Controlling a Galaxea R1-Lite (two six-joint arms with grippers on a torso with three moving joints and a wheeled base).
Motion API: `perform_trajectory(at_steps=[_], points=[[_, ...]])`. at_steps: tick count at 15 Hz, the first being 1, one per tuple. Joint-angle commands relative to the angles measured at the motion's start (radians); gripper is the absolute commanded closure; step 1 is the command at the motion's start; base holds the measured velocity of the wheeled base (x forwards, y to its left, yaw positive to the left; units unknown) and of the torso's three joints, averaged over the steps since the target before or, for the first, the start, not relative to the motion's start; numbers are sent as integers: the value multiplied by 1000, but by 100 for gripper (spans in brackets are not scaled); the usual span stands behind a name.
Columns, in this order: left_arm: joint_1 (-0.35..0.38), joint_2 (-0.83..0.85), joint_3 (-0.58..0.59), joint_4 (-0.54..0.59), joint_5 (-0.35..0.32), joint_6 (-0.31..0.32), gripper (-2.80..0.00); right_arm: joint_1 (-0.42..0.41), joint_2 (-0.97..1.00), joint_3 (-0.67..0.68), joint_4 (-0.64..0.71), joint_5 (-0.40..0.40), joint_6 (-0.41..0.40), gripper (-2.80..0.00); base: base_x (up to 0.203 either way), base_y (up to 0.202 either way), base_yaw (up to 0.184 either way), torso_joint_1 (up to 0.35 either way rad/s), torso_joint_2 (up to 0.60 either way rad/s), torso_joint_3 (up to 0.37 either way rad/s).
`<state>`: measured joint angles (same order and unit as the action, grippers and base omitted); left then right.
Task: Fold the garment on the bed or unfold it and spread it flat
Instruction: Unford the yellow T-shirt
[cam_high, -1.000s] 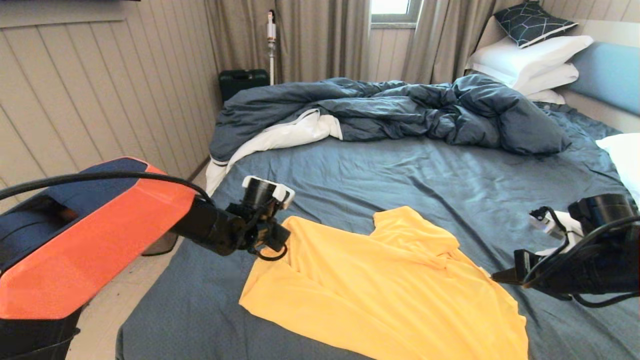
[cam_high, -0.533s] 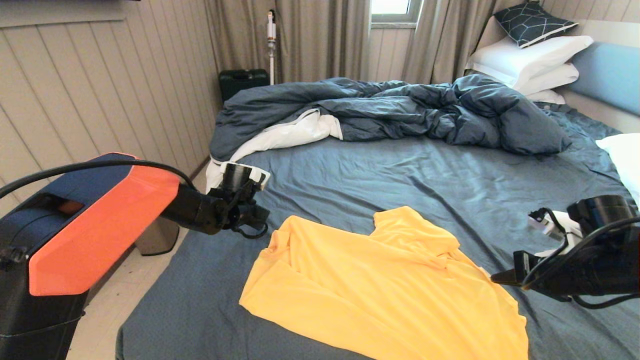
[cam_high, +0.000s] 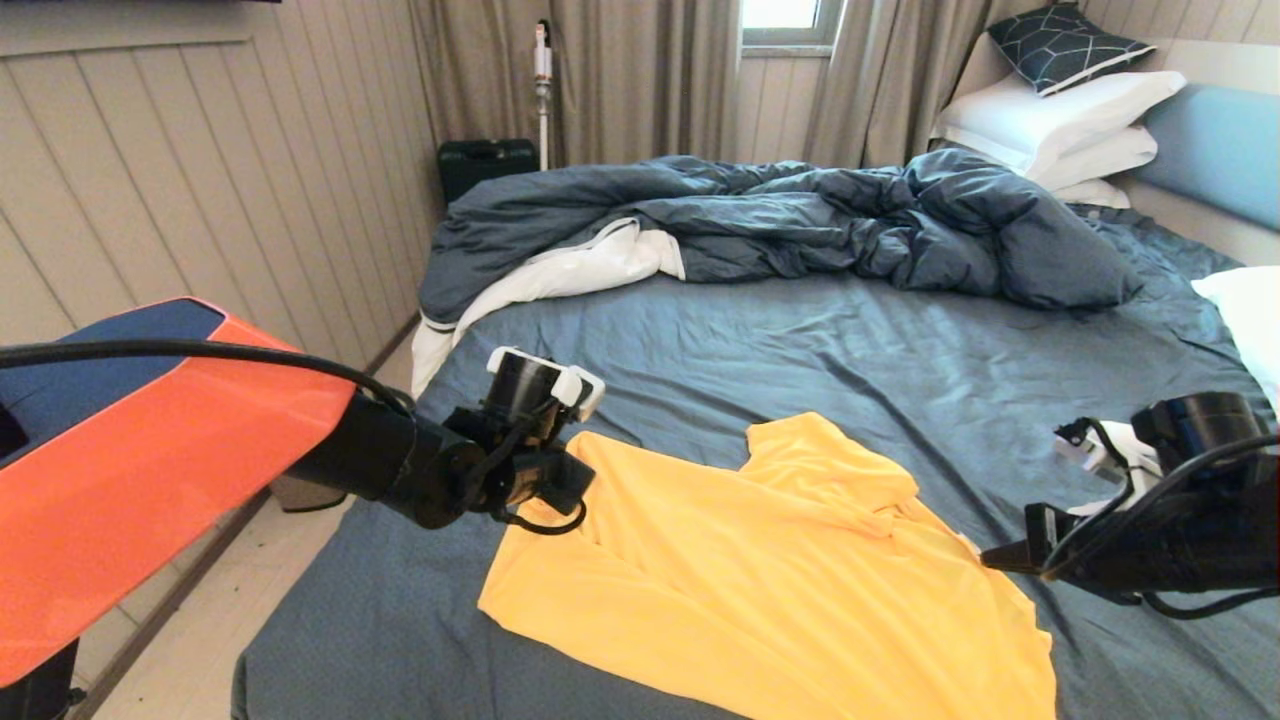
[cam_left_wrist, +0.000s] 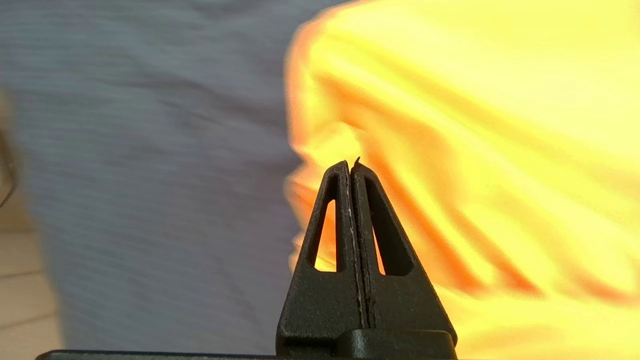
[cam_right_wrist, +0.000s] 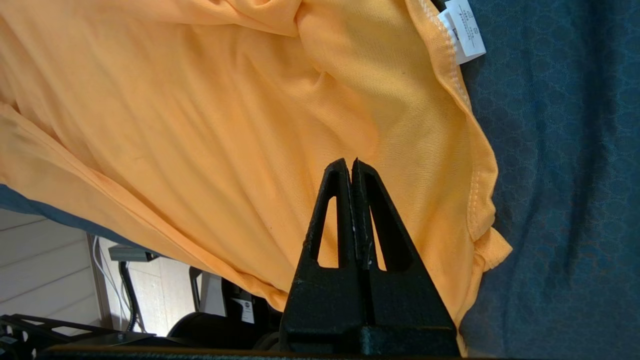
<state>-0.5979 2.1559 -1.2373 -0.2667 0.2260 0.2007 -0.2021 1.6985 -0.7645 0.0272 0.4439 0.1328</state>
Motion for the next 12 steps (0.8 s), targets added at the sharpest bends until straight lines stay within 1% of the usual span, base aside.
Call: perform_trajectory(at_steps=[1,5,9,10,12], points=[[-51,-20,46,-5,1,-2,0,-2,1,1,0,2,1,0,0,0,0,0,0,0],[-75,-14,72,0,-5,-9,0,-2,10,7,-15,2,1,0,0,0,0,0,0,0],[-75,65,79,-5,-10,-9,0,0,9,14,-26,4,1,0,0,0,0,0,0,0],[-69,82,71,-9,-11,-10,0,0,7,14,-26,2,1,0,0,0,0,0,0,0],[-34,116,44,-19,-11,-9,0,-2,1,19,-26,3,1,0,0,0,0,0,0,0]])
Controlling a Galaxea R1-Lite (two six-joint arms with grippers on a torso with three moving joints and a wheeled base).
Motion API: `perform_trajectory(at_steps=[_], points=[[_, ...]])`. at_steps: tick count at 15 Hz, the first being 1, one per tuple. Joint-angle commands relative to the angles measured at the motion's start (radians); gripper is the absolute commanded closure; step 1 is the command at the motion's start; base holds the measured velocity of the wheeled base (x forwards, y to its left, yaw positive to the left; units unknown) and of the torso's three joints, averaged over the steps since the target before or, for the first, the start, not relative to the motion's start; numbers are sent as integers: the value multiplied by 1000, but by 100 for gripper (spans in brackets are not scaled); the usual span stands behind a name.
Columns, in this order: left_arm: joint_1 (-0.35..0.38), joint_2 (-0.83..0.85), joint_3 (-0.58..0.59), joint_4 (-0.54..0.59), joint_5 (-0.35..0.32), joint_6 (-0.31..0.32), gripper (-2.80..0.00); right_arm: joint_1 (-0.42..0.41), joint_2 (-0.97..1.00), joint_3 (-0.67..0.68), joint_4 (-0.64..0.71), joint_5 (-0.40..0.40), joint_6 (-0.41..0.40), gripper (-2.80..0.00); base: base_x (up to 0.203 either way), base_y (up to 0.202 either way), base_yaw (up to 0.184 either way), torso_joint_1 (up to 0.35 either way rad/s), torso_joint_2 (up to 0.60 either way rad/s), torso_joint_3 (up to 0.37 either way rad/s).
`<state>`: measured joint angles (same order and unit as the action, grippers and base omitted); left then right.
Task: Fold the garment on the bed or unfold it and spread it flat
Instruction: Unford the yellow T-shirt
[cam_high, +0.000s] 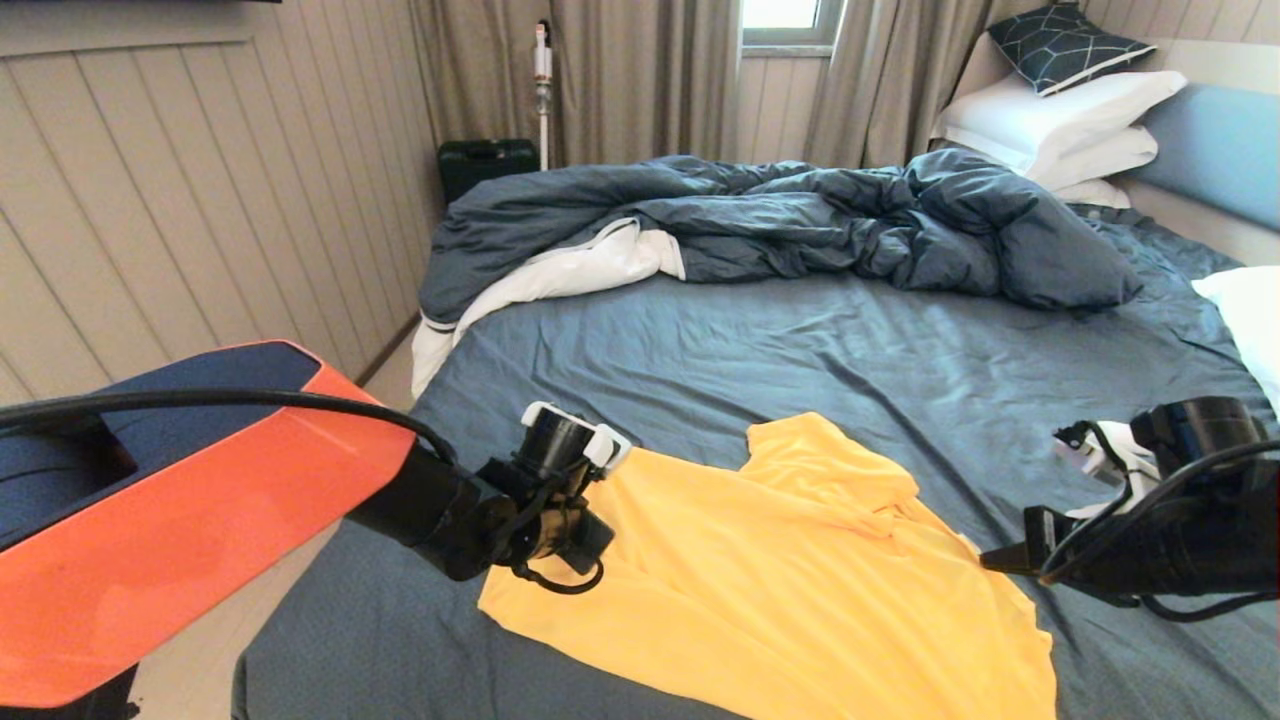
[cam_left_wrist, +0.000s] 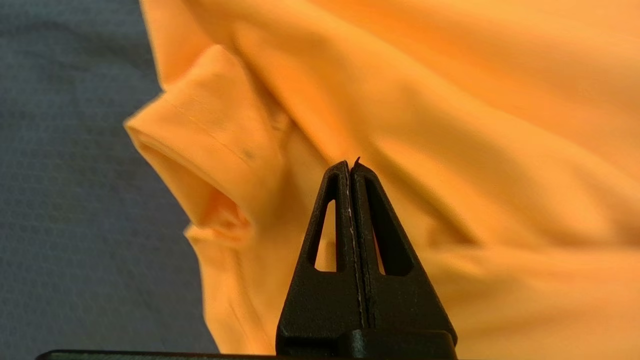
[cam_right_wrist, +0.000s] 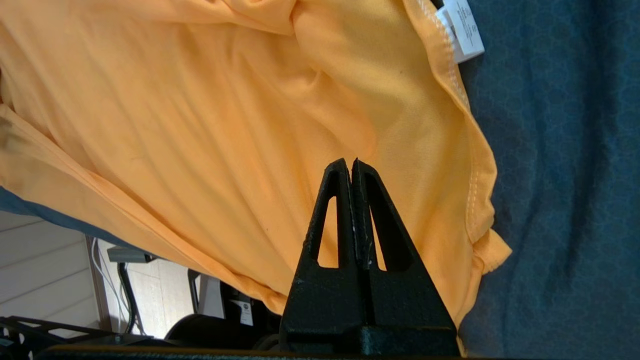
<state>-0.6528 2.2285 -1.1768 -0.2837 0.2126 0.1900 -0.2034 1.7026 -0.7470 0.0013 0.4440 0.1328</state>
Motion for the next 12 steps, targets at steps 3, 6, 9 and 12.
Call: perform_trajectory(at_steps=[3,6,9,12], points=[[79,110,-98,-3,3,3,0,1,-4,5,-3,2,1,0,0,0,0,0,0,0],[150,142,-184,7,4,13,0,1,-4,6,-3,2,1,0,0,0,0,0,0,0],[191,172,-261,10,4,25,0,1,-6,9,-3,2,2,0,0,0,0,0,0,0],[247,178,-328,24,5,28,0,2,-6,11,-4,2,1,0,0,0,0,0,0,0]])
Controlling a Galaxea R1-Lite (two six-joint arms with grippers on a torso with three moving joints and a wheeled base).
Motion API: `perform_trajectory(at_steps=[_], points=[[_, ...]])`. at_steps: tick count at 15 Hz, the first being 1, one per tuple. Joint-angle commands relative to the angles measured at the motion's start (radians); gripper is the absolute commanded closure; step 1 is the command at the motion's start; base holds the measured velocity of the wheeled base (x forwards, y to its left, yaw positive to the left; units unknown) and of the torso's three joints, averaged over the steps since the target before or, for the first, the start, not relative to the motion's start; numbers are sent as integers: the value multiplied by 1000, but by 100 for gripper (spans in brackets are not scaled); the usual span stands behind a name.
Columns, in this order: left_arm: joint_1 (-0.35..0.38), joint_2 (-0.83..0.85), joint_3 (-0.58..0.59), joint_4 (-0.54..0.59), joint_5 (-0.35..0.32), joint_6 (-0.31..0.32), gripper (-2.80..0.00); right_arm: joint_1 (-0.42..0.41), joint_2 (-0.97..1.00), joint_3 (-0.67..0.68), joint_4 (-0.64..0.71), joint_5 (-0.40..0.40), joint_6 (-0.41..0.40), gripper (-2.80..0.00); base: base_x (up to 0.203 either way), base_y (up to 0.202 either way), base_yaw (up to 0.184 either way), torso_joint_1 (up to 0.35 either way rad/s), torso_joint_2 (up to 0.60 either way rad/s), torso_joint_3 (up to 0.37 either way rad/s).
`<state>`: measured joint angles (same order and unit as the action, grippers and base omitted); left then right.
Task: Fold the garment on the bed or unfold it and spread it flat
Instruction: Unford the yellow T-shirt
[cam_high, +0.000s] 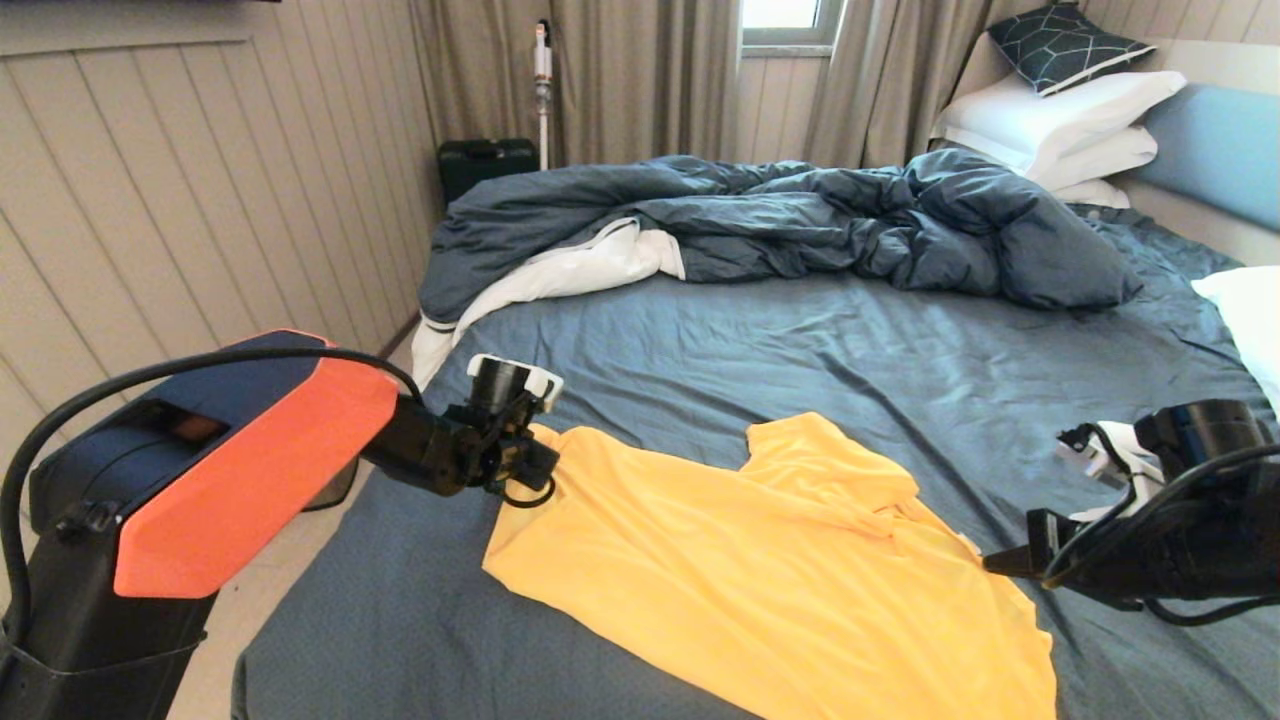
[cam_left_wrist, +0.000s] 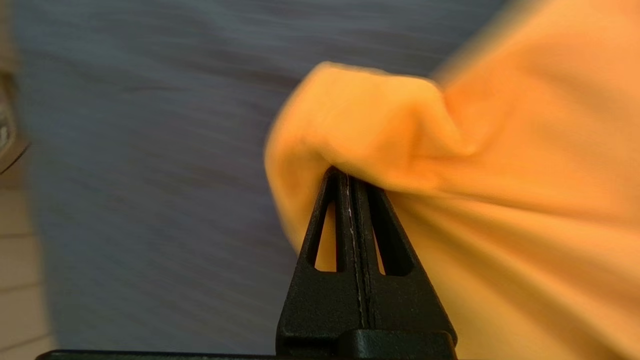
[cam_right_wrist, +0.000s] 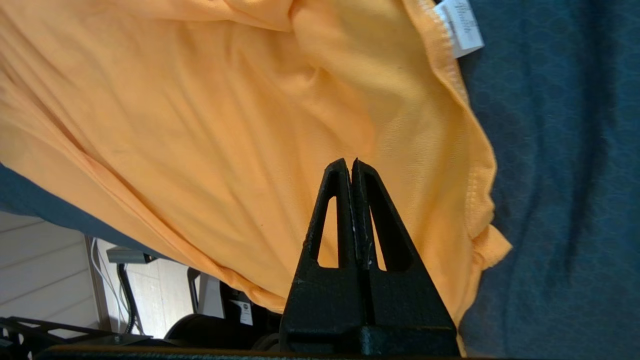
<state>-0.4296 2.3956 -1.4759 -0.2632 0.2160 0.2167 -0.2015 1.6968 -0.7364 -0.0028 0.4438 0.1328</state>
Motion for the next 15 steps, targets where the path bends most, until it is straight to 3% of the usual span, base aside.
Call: perform_trajectory(at_steps=[1,6,11,13,15], points=[[43,6,-42,13,1,1,0,1,0,0,0,3,1,0,0,0,0,0,0,0],[100,-34,-46,15,-1,1,0,2,1,0,0,3,2,0,0,0,0,0,0,0],[74,-141,42,25,-3,-25,0,2,6,0,0,3,2,0,0,0,0,0,0,0],[34,-218,68,138,-7,-87,0,2,9,0,0,3,2,0,0,0,0,0,0,0],[-23,-282,59,350,-55,-214,0,2,11,0,0,3,2,0,0,0,0,0,0,0]])
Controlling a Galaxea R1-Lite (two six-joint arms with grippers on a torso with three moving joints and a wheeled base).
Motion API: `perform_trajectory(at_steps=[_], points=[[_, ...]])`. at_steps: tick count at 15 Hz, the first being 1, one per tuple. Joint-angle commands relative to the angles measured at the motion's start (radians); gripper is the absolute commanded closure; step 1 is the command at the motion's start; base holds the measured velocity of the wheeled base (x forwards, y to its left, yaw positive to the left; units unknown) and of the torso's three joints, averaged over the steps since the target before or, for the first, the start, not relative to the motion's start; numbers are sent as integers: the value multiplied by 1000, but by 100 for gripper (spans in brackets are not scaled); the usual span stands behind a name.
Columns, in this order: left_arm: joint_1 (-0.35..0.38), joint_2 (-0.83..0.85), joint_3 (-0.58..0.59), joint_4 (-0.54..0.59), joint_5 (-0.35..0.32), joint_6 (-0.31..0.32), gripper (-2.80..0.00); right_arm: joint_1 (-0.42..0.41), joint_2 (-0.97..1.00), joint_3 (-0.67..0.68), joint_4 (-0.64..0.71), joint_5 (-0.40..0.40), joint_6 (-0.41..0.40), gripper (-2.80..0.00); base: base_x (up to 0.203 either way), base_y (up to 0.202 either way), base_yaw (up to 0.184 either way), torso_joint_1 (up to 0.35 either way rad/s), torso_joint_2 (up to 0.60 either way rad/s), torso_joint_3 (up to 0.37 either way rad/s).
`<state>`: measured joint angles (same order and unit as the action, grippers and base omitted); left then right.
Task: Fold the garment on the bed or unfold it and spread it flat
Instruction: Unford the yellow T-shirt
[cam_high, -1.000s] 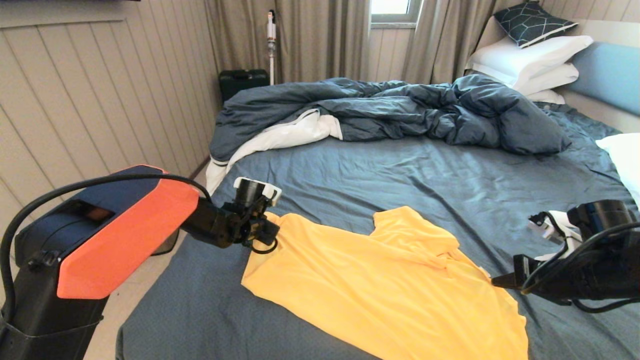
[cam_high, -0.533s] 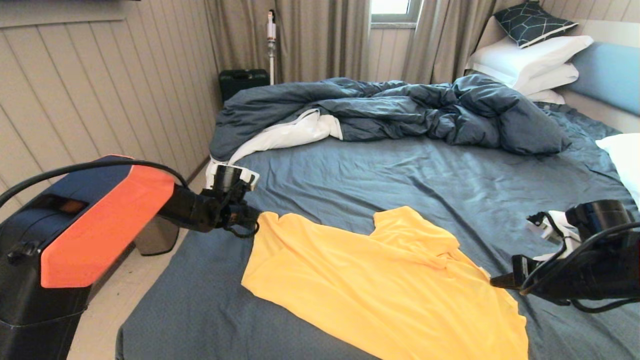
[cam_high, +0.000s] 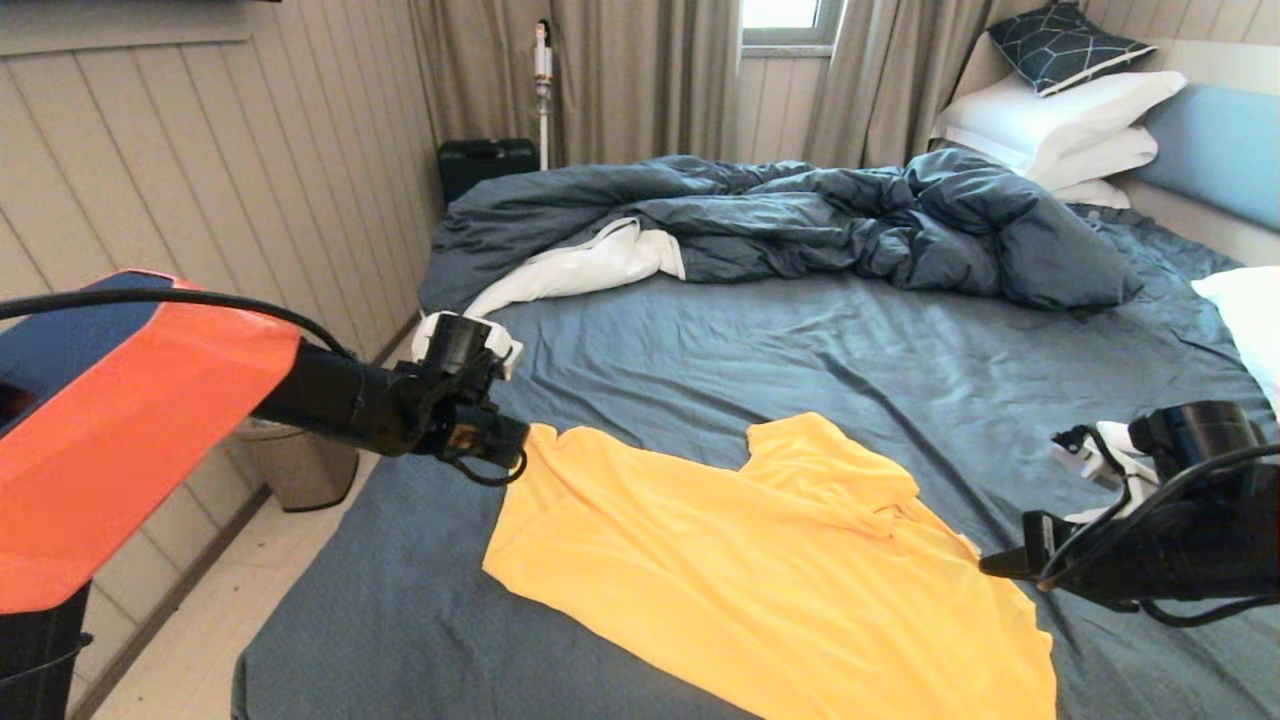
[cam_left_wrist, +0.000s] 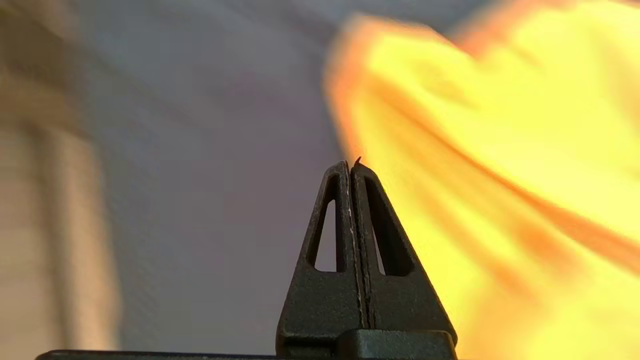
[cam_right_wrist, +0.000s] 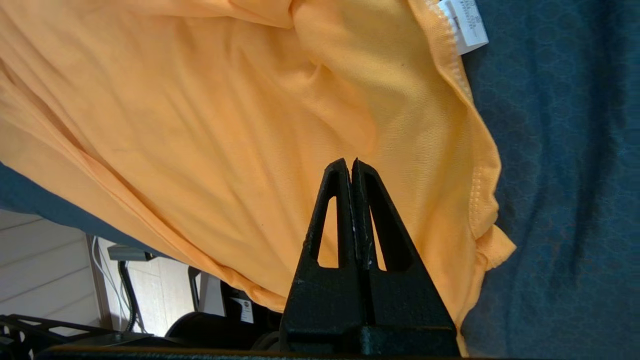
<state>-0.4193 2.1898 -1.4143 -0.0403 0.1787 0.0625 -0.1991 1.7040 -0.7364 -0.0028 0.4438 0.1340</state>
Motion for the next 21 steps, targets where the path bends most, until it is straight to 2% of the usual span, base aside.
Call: perform_trajectory(at_steps=[1,2,4,6,7,8,9,12,15,21], points=[[-63,-109,-25,246,-65,-135,0,0,5,0,0,3,1,0,0,0,0,0,0,0],[-92,-135,-57,371,-136,-203,0,0,5,-1,0,3,1,0,0,0,0,0,0,0],[-122,-165,-159,587,-279,-268,0,-1,5,0,0,4,1,0,0,0,0,0,0,0],[-130,-161,-234,712,-345,-287,0,-2,5,0,0,4,1,0,0,0,0,0,0,0],[-133,-150,-233,717,-349,-287,0,-3,4,0,0,6,1,0,0,0,0,0,0,0],[-141,-137,-230,717,-349,-288,-204,-3,3,0,0,6,1,0,0,0,0,0,0,0],[-152,-123,-230,717,-344,-288,-280,-5,3,0,0,6,1,0,0,0,0,0,0,0],[-163,-84,-243,692,-320,-289,-280,-6,2,-1,0,5,1,0,0,0,0,0,0,0],[-191,-32,-230,619,-235,-287,-280,-8,3,0,-14,4,1,0,0,0,0,0,0,0],[-187,80,-244,550,-186,-286,-280,-6,4,20,-63,3,1,0,0,0,0,0,0,0]])
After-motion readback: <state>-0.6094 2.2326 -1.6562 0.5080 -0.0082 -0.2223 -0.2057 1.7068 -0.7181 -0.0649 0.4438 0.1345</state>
